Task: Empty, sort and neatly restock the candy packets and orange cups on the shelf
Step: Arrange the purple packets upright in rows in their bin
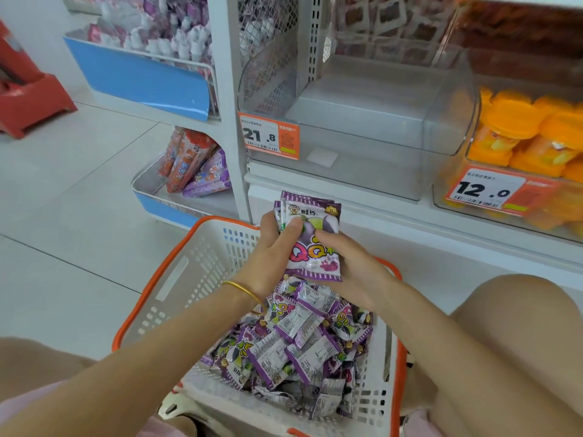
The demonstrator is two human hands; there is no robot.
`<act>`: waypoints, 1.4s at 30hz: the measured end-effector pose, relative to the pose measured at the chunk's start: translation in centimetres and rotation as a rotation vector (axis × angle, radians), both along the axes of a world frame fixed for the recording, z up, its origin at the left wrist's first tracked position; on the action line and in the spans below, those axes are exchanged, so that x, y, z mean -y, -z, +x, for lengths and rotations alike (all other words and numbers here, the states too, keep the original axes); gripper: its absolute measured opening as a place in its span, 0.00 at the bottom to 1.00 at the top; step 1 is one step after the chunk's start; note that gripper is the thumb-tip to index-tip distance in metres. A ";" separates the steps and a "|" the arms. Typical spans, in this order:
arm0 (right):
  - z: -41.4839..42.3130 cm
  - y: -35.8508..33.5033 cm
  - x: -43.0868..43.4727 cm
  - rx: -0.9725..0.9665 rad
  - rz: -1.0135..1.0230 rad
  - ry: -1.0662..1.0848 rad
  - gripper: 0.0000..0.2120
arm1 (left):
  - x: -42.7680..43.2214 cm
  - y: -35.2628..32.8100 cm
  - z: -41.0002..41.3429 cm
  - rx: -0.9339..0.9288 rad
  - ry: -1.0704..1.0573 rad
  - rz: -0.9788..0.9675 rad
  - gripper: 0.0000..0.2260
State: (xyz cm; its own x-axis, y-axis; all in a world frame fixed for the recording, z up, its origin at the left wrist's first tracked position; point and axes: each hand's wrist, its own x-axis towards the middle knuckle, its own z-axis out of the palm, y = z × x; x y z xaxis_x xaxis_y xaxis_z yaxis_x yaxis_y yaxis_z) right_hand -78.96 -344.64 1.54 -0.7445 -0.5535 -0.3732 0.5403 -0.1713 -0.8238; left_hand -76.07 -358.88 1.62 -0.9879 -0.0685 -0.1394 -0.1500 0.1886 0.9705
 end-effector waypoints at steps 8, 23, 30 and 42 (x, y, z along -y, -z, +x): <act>-1.4 -1.9 -1.4 -0.092 -0.040 0.126 0.19 | 1.4 -4.6 -3.3 -0.249 0.119 -0.411 0.18; -2.8 -4.2 -5.8 -0.100 -0.076 0.209 0.15 | -0.2 -7.6 -17.1 -0.485 0.296 -1.136 0.16; -2.6 -5.0 -5.9 -0.134 -0.144 0.166 0.29 | 0.5 -9.3 -16.2 -0.552 0.360 -1.054 0.17; -8.9 -13.8 -1.8 -0.243 -0.176 0.242 0.11 | 5.2 -7.6 -10.9 -0.667 0.185 -1.138 0.23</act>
